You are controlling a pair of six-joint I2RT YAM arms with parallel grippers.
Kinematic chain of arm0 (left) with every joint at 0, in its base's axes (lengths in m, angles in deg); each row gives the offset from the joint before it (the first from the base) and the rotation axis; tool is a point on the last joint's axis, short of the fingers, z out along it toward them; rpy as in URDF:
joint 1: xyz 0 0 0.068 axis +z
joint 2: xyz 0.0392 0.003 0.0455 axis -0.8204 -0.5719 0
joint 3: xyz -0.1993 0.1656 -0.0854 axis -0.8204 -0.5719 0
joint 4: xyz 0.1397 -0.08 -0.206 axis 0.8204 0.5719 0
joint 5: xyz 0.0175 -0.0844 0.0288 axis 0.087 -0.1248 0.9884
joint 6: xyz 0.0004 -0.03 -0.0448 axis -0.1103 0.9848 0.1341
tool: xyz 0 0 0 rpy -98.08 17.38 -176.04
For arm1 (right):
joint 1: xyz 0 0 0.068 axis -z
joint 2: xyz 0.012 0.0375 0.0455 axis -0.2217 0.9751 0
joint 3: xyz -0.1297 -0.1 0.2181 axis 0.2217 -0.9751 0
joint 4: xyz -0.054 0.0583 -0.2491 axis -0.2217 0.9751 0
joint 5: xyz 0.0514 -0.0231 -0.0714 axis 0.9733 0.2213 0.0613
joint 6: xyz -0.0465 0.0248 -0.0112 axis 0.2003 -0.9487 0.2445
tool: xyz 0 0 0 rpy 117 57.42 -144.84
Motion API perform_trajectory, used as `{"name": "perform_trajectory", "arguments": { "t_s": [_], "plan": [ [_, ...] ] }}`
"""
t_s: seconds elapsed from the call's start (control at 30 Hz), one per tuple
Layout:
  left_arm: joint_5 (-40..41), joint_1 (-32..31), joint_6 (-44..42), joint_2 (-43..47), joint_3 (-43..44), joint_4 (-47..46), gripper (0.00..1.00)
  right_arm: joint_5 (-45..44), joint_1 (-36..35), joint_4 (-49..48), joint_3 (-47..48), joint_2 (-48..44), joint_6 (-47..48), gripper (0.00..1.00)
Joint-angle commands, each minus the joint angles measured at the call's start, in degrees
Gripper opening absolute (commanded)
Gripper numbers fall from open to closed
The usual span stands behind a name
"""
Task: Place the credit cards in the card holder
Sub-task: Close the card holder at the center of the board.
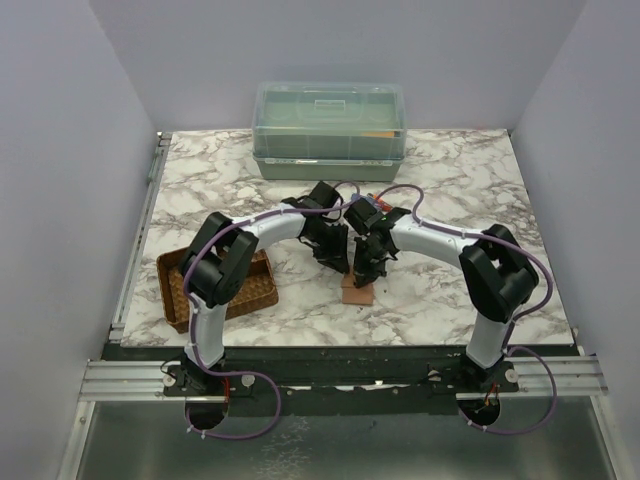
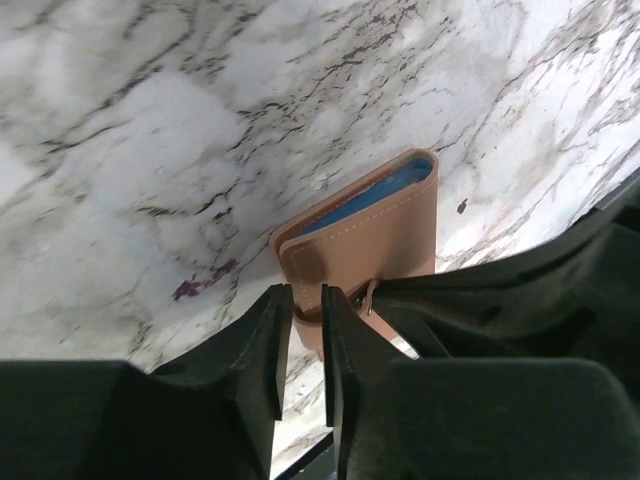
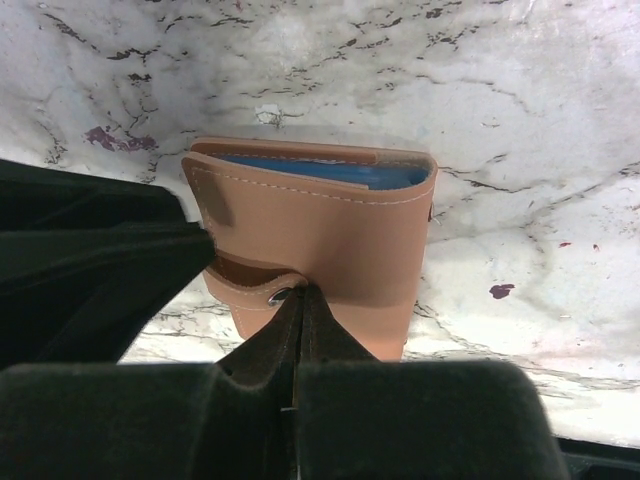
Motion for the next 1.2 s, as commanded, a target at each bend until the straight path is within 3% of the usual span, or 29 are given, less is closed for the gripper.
{"name": "perform_trajectory", "arguments": {
  "t_s": [0.0,0.13,0.27,0.47,0.7,0.93,1.17],
  "plan": [
    [-1.31,3.76,-0.16,5.34,-1.26,0.76,0.28,-4.44,0.44,-6.33,-2.63,6.93,0.51,0.0],
    [-4.68,6.42,3.69,8.56,-5.23,-1.41,0.28,-3.9,0.52,-10.34,-5.07,5.77,0.23,0.0],
    [-7.53,6.55,8.96,15.03,-11.44,-6.27,0.21,-0.53,1.61,-15.39,-8.55,3.65,0.59,0.0],
    [-15.44,5.76,20.08,22.33,-23.36,-23.86,0.07,2.58,2.79,-19.86,-11.4,1.78,1.84,0.0],
    [-12.15,1.53,22.73,17.44,-24.61,-30.81,0.0,3.94,3.27,-20.62,-11.35,1.25,2.77,0.0],
    [-8.86,0.25,21.54,12.41,-23.4,-31.45,0.0,4.36,3.46,-20.64,-11.58,0.92,3.19,0.0],
    [-4.24,0.61,19.74,12.84,-24.28,-29.7,0.0,4.51,3.86,-20.49,-11.84,0.66,3.64,0.0]
  ]
}}
